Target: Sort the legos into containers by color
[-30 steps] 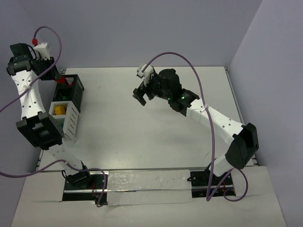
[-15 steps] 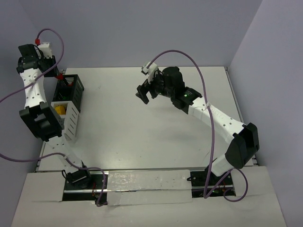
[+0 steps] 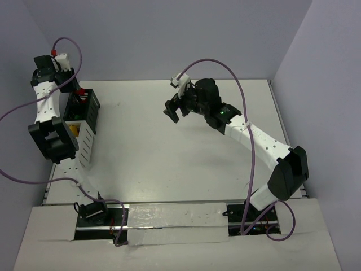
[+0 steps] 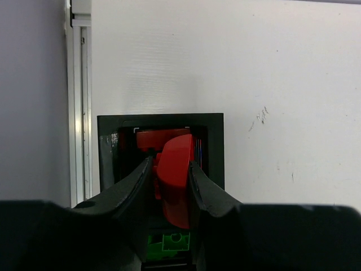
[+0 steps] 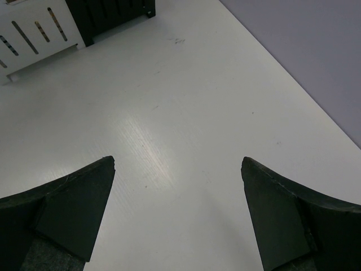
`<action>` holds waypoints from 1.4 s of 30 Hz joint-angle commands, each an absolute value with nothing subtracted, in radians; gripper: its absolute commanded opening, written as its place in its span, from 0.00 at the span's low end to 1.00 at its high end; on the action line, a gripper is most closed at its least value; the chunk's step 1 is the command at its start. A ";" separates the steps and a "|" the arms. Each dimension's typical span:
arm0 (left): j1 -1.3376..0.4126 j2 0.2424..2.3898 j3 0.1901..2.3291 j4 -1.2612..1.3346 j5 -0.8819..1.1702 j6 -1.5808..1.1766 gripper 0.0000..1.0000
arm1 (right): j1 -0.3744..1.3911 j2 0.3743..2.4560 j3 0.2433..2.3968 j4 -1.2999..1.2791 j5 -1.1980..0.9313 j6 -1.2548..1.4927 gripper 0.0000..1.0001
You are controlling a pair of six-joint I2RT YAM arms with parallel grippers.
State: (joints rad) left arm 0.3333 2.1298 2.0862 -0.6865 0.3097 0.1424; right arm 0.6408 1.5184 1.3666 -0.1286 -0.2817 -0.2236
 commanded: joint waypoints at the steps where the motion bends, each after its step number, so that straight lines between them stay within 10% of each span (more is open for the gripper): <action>1: 0.322 2.168 2.157 -0.681 0.307 0.136 0.12 | 0.630 1.527 1.356 -0.110 -0.291 -0.205 1.00; 7: 0.321 2.172 2.146 -0.715 0.287 0.160 0.19 | 0.626 1.531 1.362 -0.103 -0.285 -0.202 1.00; 14: 0.325 2.120 2.109 -0.696 0.255 0.168 0.70 | 0.614 1.536 1.377 -0.108 -0.280 -0.186 1.00; 27: 0.279 1.903 2.219 -0.734 0.380 0.172 0.75 | 0.505 1.457 1.354 -0.052 -0.250 -0.063 1.00; 30: 0.144 1.808 2.109 -0.751 0.370 0.201 0.78 | 0.445 1.426 1.334 -0.050 -0.242 -0.022 1.00; 32: 0.028 1.765 2.010 -0.754 0.359 0.204 0.98 | 0.381 1.400 1.308 -0.064 -0.238 -0.003 1.00; 42: -0.106 1.663 1.747 -0.720 0.496 0.065 0.99 | 0.126 1.247 1.170 -0.181 -0.230 0.013 1.00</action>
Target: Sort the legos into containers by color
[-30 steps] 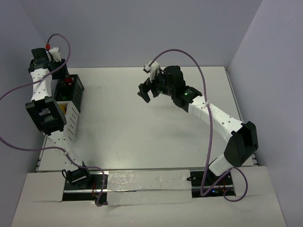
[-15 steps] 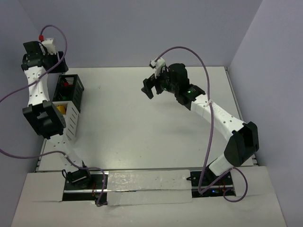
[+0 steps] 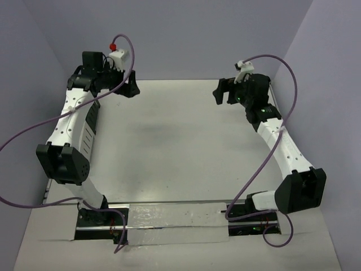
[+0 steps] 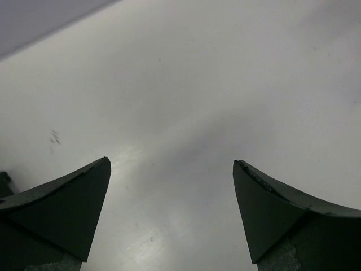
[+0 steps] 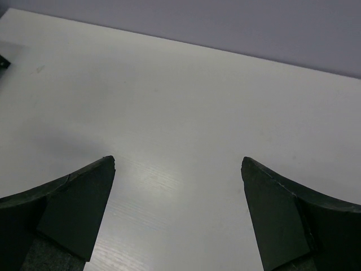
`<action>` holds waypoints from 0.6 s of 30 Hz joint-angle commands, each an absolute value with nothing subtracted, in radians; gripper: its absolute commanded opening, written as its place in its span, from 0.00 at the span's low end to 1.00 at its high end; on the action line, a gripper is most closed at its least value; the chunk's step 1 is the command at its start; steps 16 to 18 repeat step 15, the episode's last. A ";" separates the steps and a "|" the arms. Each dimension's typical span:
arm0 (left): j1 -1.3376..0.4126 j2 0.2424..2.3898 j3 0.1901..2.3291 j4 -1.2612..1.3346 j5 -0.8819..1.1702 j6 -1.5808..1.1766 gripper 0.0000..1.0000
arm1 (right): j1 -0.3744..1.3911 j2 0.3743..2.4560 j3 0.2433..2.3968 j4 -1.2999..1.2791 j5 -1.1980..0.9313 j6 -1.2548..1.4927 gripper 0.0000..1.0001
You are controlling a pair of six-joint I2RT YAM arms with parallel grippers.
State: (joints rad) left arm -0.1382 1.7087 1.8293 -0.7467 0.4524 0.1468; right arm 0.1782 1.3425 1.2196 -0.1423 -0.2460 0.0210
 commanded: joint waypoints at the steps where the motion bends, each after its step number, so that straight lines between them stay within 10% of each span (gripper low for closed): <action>1: -0.107 1.655 1.730 -0.705 0.498 0.058 0.99 | 0.118 1.223 1.154 -0.189 -0.226 0.011 1.00; 18: -0.139 1.611 1.605 -0.601 0.386 0.009 0.99 | 0.092 1.092 1.012 -0.204 -0.216 -0.022 1.00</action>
